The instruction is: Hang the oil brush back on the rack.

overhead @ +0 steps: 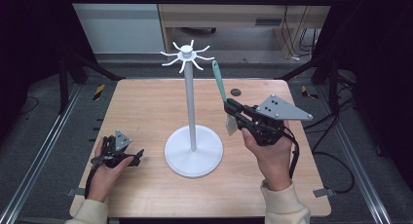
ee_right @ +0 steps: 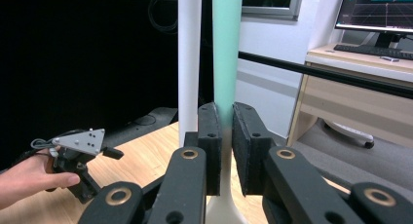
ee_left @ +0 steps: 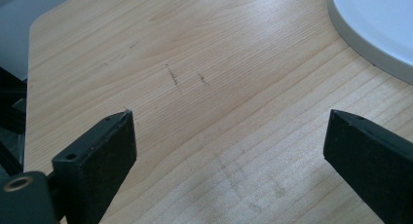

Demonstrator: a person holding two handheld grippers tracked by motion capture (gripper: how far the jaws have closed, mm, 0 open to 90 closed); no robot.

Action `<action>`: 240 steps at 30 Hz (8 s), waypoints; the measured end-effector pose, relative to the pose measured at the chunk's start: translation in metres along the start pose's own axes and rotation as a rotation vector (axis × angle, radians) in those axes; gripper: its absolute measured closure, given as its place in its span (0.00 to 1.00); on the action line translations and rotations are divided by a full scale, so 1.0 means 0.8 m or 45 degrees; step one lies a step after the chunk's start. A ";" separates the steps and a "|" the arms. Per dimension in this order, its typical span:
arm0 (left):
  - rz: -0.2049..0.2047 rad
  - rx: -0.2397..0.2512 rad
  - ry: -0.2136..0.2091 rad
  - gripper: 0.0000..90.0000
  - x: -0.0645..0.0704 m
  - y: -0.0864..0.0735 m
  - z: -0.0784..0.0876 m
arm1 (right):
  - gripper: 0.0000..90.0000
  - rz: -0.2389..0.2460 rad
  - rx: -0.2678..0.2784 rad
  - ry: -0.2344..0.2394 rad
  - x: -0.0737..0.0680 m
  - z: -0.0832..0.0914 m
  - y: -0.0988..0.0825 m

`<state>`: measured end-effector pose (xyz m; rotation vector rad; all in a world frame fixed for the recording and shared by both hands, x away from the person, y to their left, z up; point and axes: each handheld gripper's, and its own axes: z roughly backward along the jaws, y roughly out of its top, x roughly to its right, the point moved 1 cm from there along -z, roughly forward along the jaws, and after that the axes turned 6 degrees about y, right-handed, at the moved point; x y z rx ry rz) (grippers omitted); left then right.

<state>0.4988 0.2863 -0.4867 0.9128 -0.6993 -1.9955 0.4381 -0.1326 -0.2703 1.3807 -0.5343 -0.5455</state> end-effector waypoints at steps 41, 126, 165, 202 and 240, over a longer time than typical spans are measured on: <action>-0.012 -0.009 -0.004 0.05 0.001 0.000 -0.001 | 0.92 0.063 -0.049 0.035 -0.026 -0.013 0.010; -0.008 -0.022 -0.012 0.05 0.001 -0.001 -0.002 | 0.18 0.009 -0.191 -0.364 0.033 -0.026 -0.024; 0.010 -0.010 -0.009 0.04 -0.001 -0.001 -0.001 | 0.11 -0.109 -0.408 -0.590 0.118 -0.015 -0.120; 0.014 0.004 0.004 0.04 -0.003 -0.001 0.000 | 0.10 -0.157 -0.623 -0.566 0.136 -0.024 -0.194; 0.037 0.020 -0.011 0.04 -0.005 -0.002 0.000 | 0.13 -0.287 -0.627 -0.410 0.133 -0.051 -0.256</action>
